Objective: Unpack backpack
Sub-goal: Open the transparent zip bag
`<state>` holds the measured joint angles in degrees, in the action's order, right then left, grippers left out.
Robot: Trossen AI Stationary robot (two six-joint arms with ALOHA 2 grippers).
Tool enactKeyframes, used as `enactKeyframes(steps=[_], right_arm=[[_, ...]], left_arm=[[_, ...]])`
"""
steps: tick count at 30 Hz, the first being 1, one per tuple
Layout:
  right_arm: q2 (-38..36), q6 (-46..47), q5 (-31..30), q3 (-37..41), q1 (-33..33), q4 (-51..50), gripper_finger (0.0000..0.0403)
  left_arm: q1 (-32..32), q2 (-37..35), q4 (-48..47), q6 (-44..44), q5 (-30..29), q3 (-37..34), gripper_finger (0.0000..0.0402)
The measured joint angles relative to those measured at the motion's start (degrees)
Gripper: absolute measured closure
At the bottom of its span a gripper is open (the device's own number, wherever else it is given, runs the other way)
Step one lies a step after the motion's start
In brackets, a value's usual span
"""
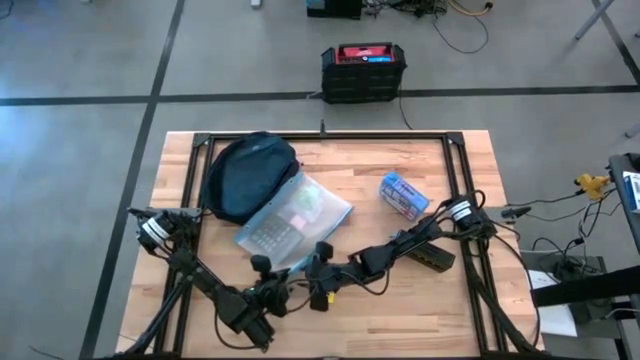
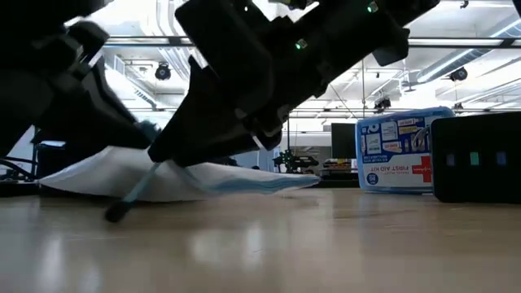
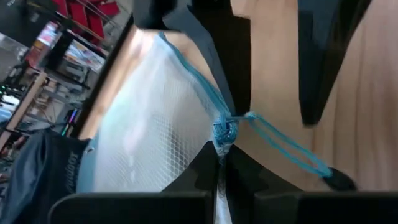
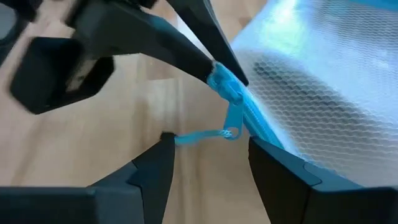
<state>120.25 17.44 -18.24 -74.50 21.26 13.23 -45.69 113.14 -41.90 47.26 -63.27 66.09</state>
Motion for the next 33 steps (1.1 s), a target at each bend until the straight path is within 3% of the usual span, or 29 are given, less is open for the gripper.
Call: enactKeyframes(steps=[8,16,24,31,33], right_arm=[[0.0,-3.33,-2.41,-0.02,-0.82,3.81,0.0259],[0.0,-7.9,-2.99,-0.02,-1.16,3.04,0.0392],[-0.24,-8.13,-3.81,-0.37,-1.11,-3.42,0.04],[-2.58,-9.16,-4.78,-0.2,-1.22,-15.14,0.0402],[-3.56,-9.27,-7.58,-0.2,-1.29,-20.41,0.0402]], left_arm=[[0.07,-0.04,0.19,-0.18,-0.96,0.43,0.0401],[0.04,-0.1,0.32,-0.21,-1.09,0.49,0.0402],[-1.4,-0.46,0.34,0.08,-0.65,0.52,0.0401],[-3.27,-0.76,0.14,1.66,-0.87,0.52,0.0401],[-4.01,-0.95,-0.05,1.71,-1.05,0.75,0.0401]])
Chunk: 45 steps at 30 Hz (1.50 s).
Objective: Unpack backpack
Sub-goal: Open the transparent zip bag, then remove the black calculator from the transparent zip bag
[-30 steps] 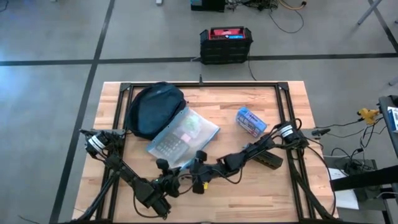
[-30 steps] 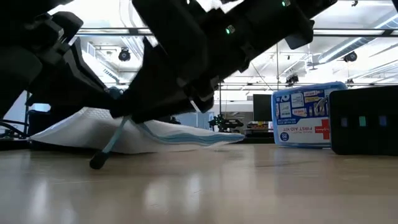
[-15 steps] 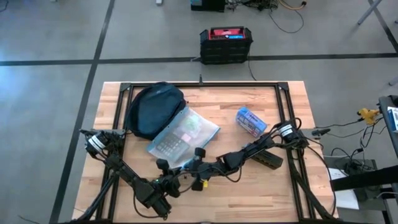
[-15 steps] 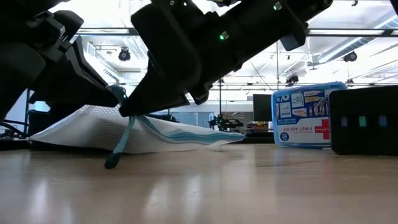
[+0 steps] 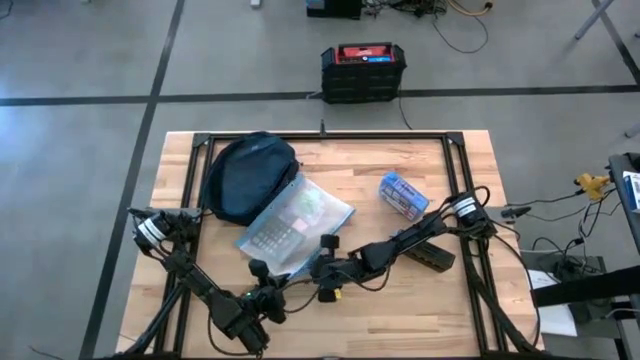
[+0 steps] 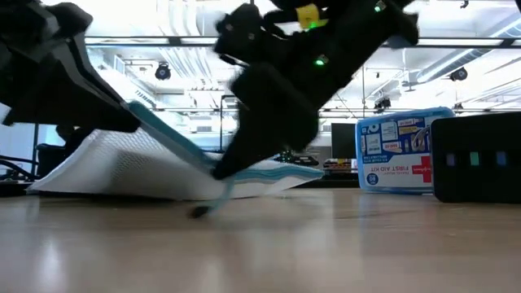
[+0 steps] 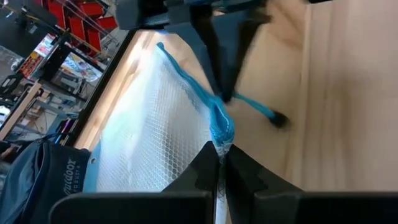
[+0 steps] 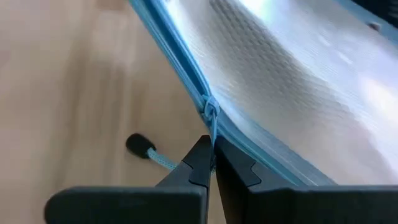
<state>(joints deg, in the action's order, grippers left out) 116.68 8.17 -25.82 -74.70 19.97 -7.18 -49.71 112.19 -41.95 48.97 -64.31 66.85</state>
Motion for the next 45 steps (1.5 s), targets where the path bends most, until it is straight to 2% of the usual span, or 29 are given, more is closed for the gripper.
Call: enactKeyframes(steps=[6,12,16,19,24,30,34,41,43,45], right_arm=[[-2.45,-2.97,-8.67,0.13,-1.4,-12.19,0.0403],[-3.76,-11.42,-10.35,0.08,-4.05,-14.75,0.0403],[-3.98,-18.85,-18.89,0.0,-6.0,-17.01,0.0403],[-3.98,-22.02,-21.16,0.0,-8.04,-18.02,0.0403],[-3.98,-24.72,-20.85,0.0,-10.26,-17.8,0.0403],[-4.02,-25.69,-20.66,0.0,-9.48,-18.42,0.0399],[-4.07,-25.73,-19.52,0.0,-6.6,-18.9,0.0362],[-4.2,-24.0,-18.6,-2.7,-0.58,-18.86,0.0252],[-4.26,-23.09,-15.45,-2.91,0.45,-15.24,0.0226],[-4.26,-22.21,-9.41,-2.78,0.66,-10.62,0.0205]], left_arm=[[-2.57,-0.96,-7.29,0.24,3.68,4.66,0.0401],[-4.74,-1.56,-20.33,6.42,13.68,12.02,0.0401],[-6.49,-1.58,-24.88,11.57,19.28,14.12,0.0401],[-7.86,-1.58,-25.58,14.56,22.18,14.16,0.0401],[-8.89,-1.58,-25.57,17.91,23.76,12.84,0.0401],[-9.01,-1.58,-25.34,18.1,21.79,11.04,0.0401],[-8.79,-1.58,-25.09,18.08,20.15,11.02,0.0385],[-8.07,-1.58,-25.08,18.01,18.28,11.02,0.0335],[-7.89,-1.58,-25.1,17.93,17.76,11.02,0.0321],[-7.8,-1.58,-25.08,17.9,17.02,11.02,0.0308]])
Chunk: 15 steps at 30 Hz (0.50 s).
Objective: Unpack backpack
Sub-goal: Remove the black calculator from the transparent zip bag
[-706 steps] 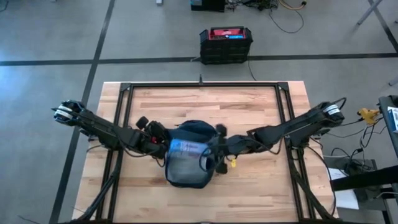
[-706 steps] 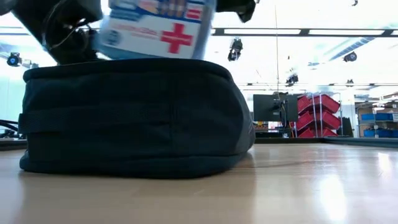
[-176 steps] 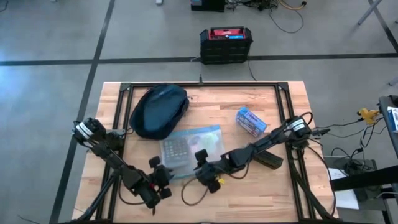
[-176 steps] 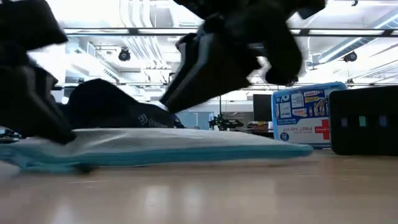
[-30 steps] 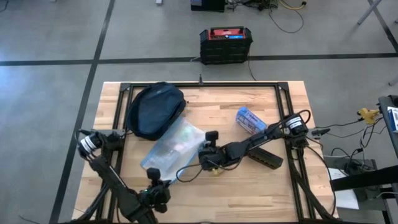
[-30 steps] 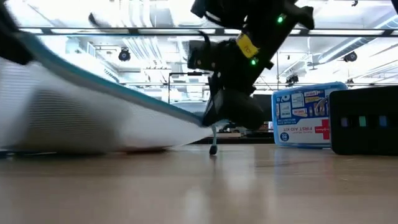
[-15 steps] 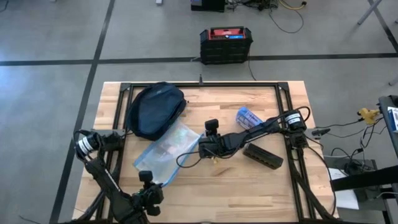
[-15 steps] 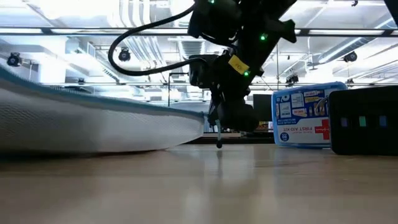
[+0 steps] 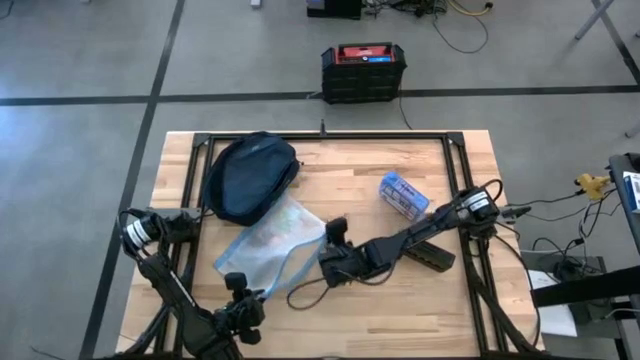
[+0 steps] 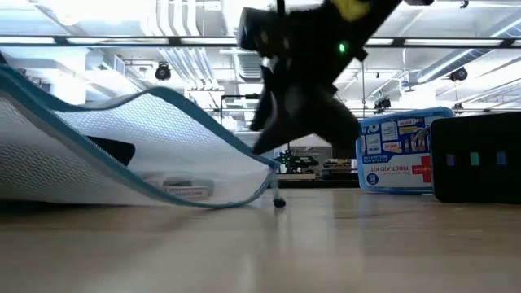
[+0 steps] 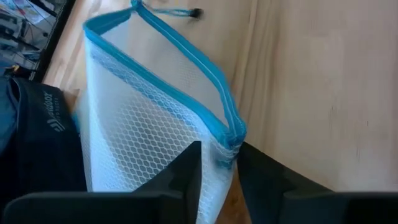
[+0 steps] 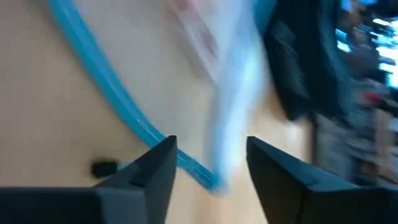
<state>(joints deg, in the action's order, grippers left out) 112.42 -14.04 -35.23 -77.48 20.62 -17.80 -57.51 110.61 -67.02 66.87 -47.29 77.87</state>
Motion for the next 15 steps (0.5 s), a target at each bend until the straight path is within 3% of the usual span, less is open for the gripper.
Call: enactKeyframes(steps=[3,10,12,15], right_arm=[[0.97,1.29,5.25,0.16,-0.63,8.29,0.0182],[4.64,-2.08,5.67,-0.05,-2.91,21.55,0.0162],[5.08,-3.5,5.18,-0.15,-3.41,23.81,0.0164],[5.16,-4.74,5.43,-0.12,-4.16,26.24,0.0172]], left_arm=[[0.04,0.0,0.01,-0.08,-0.98,0.0,0.0291],[0.08,0.01,-0.17,-0.29,-2.4,0.0,0.0265],[0.08,0.02,-0.52,-0.59,-6.25,0.0,0.0259],[0.33,0.02,-0.11,1.97,-19.43,-0.67,0.025]])
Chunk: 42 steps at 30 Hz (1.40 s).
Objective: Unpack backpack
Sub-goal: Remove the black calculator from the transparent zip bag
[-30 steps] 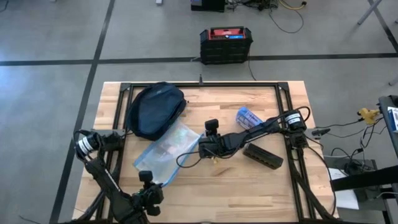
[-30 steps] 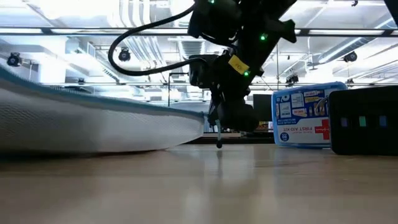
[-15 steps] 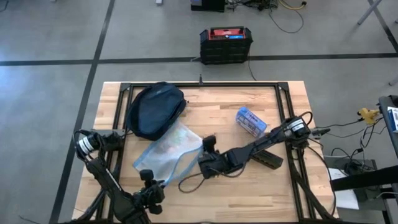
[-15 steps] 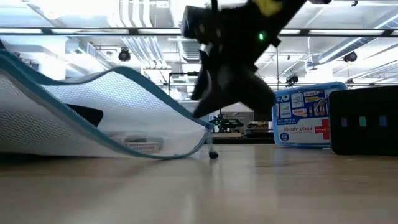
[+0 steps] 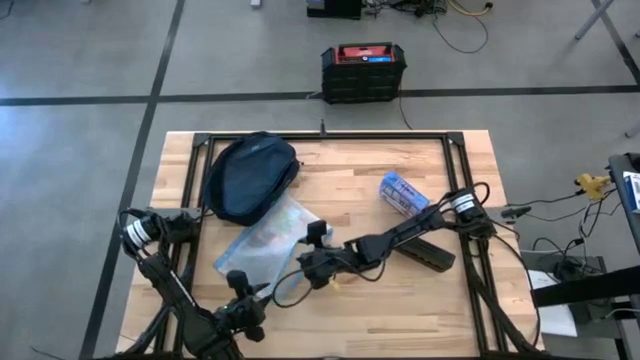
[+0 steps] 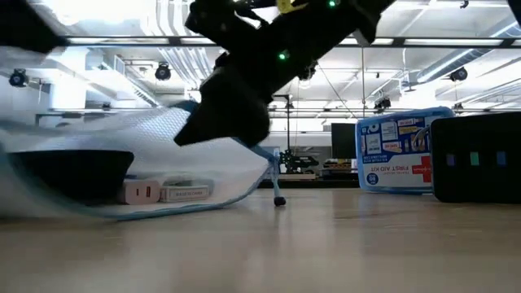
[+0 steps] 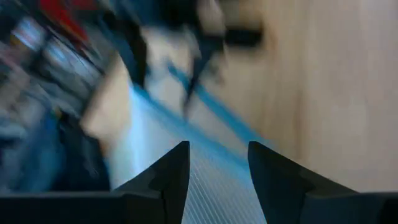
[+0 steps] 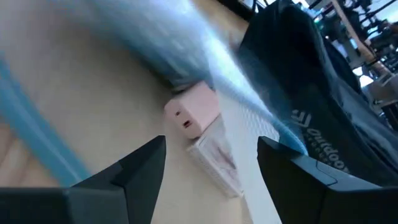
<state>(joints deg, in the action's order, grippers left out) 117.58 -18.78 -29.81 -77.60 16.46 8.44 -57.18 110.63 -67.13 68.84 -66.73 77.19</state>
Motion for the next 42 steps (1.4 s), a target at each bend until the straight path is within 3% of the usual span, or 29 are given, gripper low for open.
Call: enactKeyframes(steps=[2,6,13,20,25,29,35,38,42], right_arm=[[0.0,-0.52,0.27,-0.04,-0.23,1.87,0.0179],[0.0,-1.33,1.37,-0.04,-0.34,3.59,0.0188],[1.54,-0.71,3.0,-0.07,-0.36,5.62,0.0194],[3.39,-0.73,3.0,-0.07,-0.21,5.84,0.0183],[3.3,-0.79,2.83,-0.07,0.76,5.89,0.0175],[3.13,-0.65,2.81,-0.09,1.83,4.22,0.0172],[3.13,8.3,2.85,0.0,2.46,1.15,0.0176],[3.23,13.36,3.26,0.2,2.6,1.12,0.0178],[3.3,12.62,3.28,0.92,2.82,2.52,0.0171]], left_arm=[[0.78,0.0,0.15,3.93,-6.17,-0.81,0.0243],[4.22,0.0,1.42,8.63,-7.16,-4.14,0.0231],[12.64,0.04,8.61,9.14,-3.1,-10.15,0.021],[19.17,0.02,9.07,8.06,7.1,-11.83,0.0184],[22.17,0.0,8.8,5.77,10.8,-12.55,0.0174],[22.53,-0.82,7.97,1.42,10.96,-11.42,0.0221],[21.9,-6.24,5.25,-1.61,11.97,-10.11,0.038],[20.95,-10.13,5.12,-2.77,11.17,-10.6,0.0393],[19.45,-15.38,5.64,-3.75,6.26,-11.48,0.04]])
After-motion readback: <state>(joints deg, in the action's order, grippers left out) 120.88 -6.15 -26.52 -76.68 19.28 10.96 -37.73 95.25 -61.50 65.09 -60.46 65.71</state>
